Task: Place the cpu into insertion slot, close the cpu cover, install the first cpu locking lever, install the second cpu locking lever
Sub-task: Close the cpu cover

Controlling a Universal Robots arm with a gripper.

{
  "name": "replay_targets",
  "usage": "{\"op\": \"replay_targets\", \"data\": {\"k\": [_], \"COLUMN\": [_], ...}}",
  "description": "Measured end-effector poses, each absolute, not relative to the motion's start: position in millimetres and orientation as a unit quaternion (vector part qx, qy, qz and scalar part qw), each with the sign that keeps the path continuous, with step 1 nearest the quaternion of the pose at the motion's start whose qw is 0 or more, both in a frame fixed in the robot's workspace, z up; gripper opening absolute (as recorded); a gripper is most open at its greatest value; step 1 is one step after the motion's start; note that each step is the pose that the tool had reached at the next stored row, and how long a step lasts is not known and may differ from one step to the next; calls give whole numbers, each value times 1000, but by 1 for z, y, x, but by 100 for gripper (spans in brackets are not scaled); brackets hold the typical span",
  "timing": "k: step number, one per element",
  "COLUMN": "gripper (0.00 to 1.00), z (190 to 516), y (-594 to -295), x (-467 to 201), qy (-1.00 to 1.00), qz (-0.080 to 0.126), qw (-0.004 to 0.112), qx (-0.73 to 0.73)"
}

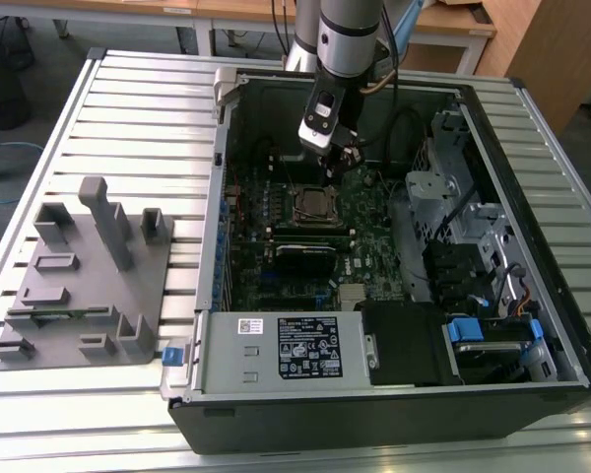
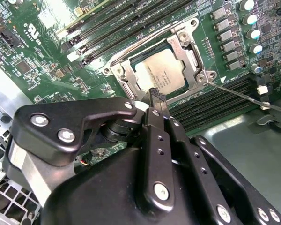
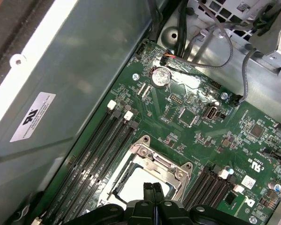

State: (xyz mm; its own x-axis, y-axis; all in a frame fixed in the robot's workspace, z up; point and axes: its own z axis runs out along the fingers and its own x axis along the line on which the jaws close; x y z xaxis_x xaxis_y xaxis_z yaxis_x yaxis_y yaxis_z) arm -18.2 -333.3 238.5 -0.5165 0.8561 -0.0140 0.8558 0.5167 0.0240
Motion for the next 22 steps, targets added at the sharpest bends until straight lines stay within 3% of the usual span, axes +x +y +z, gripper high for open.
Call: {"op": "replay_targets", "data": {"k": [22], "gripper": [11], "z": [238], "y": [-333], "x": [-18], "qy": [876], "qz": [7], "qw": [12], "qx": [482]}}
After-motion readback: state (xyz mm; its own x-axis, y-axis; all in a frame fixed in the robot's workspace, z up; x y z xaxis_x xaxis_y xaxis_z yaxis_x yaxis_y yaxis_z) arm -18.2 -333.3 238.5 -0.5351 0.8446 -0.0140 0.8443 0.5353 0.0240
